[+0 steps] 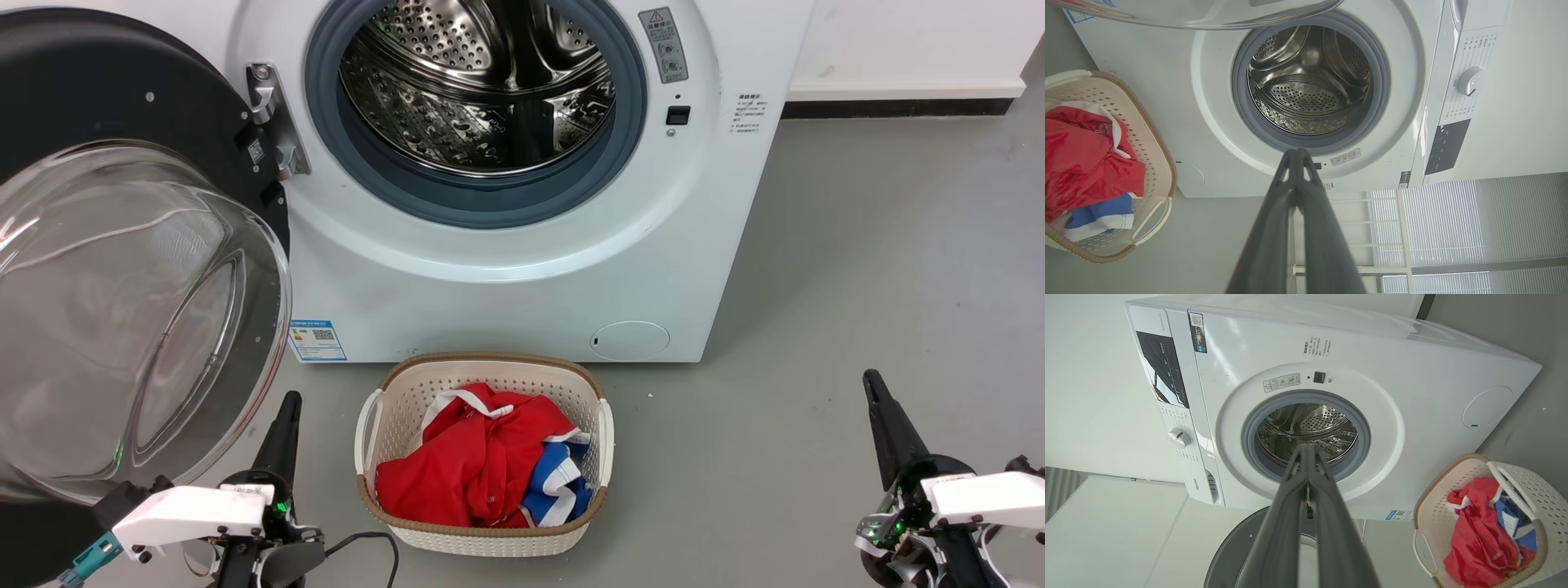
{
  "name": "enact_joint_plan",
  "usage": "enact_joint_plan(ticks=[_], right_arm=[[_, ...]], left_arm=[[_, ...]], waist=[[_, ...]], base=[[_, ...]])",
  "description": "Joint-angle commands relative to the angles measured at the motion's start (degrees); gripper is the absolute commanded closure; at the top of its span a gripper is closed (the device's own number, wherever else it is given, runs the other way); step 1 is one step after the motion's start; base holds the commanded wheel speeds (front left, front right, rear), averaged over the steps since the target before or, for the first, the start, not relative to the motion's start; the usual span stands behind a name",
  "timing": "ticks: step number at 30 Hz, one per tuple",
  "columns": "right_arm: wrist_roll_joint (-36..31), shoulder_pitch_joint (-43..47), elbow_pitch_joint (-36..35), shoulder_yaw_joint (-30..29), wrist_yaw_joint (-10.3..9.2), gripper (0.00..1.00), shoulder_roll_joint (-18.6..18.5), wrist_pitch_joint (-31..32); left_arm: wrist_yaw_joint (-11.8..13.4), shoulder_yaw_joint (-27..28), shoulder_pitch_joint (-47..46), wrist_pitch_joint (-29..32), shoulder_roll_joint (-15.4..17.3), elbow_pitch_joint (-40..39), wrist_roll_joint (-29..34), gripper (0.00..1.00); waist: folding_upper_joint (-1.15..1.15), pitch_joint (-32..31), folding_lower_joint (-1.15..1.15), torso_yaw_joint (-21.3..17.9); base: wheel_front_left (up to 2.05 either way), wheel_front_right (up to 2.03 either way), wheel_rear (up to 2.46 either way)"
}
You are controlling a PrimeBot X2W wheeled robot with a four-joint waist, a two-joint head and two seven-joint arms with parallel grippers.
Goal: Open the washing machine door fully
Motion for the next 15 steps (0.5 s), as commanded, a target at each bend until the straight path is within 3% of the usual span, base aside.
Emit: enact_joint_plan(ticks=[1,15], right_arm=[[1.30,-1.20,0.12,-0.17,0.02,1.00,0.19,0.21],[7.71,-1.66,1.35,-0.66,0.02,1.00,0.43,0.87]], left_arm=[[-0.54,0.58,-0.74,0.41,-0.16,0.05,-0.93,1.00],[-2.36,2.63,-0.81,1.93,-1.37,0.60,-6.06,1.00]], waist=[[0.00,-0.03,0.00,0.05],[0.00,-0.29,0.00,0.51]], base=[[0.00,0.00,0.00],[0.00,0.00,0.00]])
